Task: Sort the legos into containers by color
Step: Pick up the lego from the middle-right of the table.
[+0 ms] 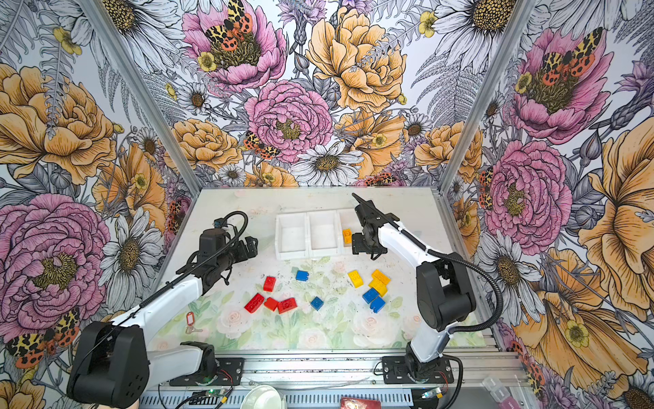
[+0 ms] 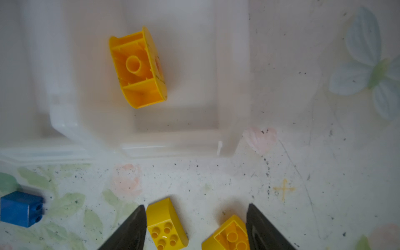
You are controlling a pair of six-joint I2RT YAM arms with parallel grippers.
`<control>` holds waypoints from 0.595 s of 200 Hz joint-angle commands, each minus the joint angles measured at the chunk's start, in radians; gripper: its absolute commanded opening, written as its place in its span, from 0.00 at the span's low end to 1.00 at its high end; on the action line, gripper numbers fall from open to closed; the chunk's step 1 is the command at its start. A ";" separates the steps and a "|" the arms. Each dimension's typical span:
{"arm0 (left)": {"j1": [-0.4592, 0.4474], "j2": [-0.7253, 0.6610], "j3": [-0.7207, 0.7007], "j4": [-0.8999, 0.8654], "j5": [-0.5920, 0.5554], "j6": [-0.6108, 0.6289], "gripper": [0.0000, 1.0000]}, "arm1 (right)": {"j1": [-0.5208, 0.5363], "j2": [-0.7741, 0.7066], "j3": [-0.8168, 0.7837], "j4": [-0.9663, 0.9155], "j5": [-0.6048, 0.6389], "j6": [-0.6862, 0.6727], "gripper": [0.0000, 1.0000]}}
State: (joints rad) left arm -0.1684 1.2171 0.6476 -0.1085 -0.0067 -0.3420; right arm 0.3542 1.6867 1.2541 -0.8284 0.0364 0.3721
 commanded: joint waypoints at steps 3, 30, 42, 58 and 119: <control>-0.012 0.005 0.009 0.009 -0.009 0.000 0.99 | 0.002 -0.069 -0.084 -0.001 0.019 -0.027 0.77; -0.015 0.011 0.011 0.012 -0.006 -0.001 0.99 | 0.003 -0.096 -0.167 -0.009 0.048 -0.052 0.80; -0.017 0.015 0.012 0.014 -0.006 0.000 0.99 | 0.002 -0.094 -0.188 -0.017 0.071 -0.059 0.80; -0.020 0.020 0.012 0.019 -0.006 -0.003 0.99 | 0.002 -0.077 -0.203 -0.026 0.100 -0.070 0.81; -0.027 0.020 0.011 0.020 -0.011 -0.003 0.99 | 0.000 -0.013 -0.202 -0.025 0.153 -0.106 0.81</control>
State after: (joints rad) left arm -0.1879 1.2381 0.6476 -0.1074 -0.0067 -0.3420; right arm 0.3542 1.6478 1.0496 -0.8555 0.1406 0.2939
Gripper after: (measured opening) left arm 0.988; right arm 0.807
